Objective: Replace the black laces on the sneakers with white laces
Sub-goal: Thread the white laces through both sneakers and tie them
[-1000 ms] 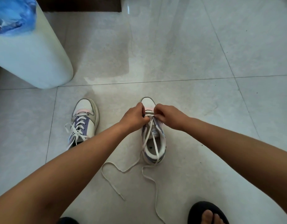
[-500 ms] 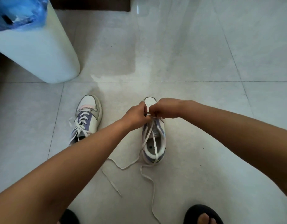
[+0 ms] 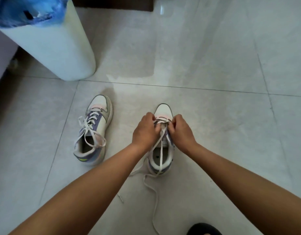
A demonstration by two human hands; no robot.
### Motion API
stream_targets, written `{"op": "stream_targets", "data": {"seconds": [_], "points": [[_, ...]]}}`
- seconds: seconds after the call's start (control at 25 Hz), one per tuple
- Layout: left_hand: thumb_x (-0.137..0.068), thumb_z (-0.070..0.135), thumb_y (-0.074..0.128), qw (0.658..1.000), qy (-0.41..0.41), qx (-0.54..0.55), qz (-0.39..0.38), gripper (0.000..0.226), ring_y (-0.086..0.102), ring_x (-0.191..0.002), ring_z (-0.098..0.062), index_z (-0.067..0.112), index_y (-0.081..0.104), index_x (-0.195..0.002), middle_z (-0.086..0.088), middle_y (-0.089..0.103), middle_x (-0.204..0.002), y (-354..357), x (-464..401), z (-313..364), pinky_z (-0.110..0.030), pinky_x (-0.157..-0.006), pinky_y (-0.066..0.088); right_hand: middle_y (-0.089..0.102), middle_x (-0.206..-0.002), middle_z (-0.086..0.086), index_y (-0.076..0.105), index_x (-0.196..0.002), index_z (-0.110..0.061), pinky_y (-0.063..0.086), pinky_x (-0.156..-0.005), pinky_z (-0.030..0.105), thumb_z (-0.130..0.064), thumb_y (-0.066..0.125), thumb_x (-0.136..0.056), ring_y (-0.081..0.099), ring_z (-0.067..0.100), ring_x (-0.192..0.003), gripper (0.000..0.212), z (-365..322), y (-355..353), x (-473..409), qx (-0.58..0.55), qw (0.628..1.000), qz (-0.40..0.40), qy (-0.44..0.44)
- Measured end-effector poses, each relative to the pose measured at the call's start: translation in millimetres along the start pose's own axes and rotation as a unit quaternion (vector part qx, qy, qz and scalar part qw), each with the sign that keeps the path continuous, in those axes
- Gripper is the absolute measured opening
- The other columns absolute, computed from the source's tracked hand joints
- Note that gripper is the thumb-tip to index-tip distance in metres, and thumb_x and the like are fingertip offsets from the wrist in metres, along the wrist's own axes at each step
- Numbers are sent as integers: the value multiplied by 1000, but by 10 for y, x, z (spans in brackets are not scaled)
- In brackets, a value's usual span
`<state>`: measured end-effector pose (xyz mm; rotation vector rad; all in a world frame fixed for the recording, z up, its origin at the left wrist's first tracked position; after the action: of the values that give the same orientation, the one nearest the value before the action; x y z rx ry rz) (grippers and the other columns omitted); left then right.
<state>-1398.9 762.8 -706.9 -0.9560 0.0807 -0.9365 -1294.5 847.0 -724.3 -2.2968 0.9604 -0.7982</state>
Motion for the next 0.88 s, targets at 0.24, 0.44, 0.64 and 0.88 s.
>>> {"op": "stream_targets", "data": {"seconds": [0.24, 0.44, 0.64, 0.88], "points": [[-89, 31, 56, 983, 102, -140, 59, 26, 47, -97, -23, 10, 60, -105, -8, 47, -107, -91, 241, 90, -32, -76, 42, 63, -89, 10, 58, -98, -6, 36, -66, 24, -16, 57, -92, 53, 20, -75, 12, -103, -117, -129, 74, 980, -78, -167], [-92, 36, 48, 955, 90, -282, -3, 35, 42, -111, -27, 12, 53, -118, -9, 41, -125, 61, 276, 137, -35, -83, 37, 59, -92, 16, 51, -98, -3, 34, -62, 33, -16, 49, -93, 54, 35, -79, 14, -237, 2, -190, 179, 962, -79, -191], [-96, 30, 45, 976, 5, -216, -9, 29, 45, -105, -26, 5, 58, -105, -9, 39, -119, 94, 286, 66, -31, -77, 37, 53, -80, 3, 46, -94, -12, 36, -61, 30, -17, 48, -95, 49, 22, -70, 5, -47, -33, -149, -1, 995, -59, -83], [-98, 24, 42, 989, -39, -117, -78, 25, 50, -95, -25, 3, 56, -101, -11, 38, -118, 54, 256, 29, -34, -86, 45, 39, -126, 7, 28, -141, -23, 47, -87, 29, -29, 60, -85, 52, 18, -104, 65, 12, 69, -34, -70, 979, -193, 17]]}}
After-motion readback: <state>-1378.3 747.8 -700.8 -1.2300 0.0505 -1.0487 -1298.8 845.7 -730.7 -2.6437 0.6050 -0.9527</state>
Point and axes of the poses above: each hand's wrist, its own x-axis away from the middle knuckle, its own y-axis out of the palm, z = x × y, the point moved 6 cm from there along -x, towards the middle knuckle
